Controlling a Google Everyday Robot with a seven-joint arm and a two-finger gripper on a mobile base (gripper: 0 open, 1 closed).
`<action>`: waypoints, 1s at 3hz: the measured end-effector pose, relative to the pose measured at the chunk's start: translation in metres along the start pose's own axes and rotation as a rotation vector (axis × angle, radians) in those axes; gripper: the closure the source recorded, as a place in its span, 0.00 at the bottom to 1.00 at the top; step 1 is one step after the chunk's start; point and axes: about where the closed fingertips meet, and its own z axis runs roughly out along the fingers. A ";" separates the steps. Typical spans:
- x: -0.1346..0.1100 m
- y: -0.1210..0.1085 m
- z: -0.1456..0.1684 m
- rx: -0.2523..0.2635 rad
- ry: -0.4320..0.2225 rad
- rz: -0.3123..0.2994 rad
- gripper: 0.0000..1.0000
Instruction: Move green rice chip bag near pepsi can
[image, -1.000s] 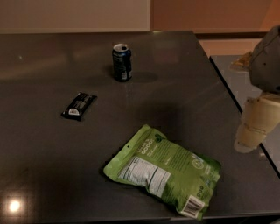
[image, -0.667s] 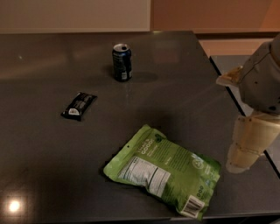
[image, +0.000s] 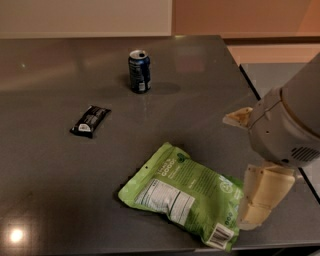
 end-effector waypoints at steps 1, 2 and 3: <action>-0.007 0.006 0.023 -0.023 -0.040 -0.005 0.00; -0.013 0.012 0.044 -0.059 -0.071 -0.001 0.00; -0.015 0.018 0.064 -0.094 -0.064 0.008 0.00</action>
Offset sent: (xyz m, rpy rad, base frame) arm -0.0092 0.0410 -0.0622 0.1137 0.0953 0.0373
